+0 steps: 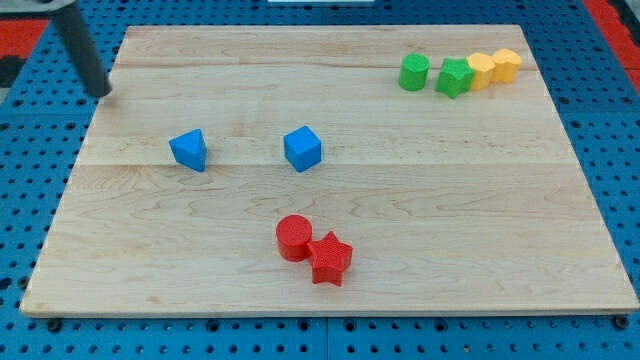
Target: Place the blue blocks at the center of the board
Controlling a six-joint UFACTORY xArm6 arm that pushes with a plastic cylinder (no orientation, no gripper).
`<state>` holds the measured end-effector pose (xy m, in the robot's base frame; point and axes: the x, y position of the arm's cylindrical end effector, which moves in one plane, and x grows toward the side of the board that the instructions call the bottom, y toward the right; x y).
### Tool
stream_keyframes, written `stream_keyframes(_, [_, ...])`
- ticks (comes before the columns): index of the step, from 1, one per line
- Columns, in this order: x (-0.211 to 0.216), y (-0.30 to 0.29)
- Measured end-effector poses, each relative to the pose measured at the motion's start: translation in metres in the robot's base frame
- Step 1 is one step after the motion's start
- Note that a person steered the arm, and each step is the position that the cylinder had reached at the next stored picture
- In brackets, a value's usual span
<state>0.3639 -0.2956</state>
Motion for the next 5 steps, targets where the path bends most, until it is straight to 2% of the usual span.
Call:
stream_keyframes(1, [0.063,-0.003])
stream_keyframes(3, [0.07,-0.003])
stream_keyframes(4, [0.107,0.0])
stream_keyframes(5, [0.11,0.044])
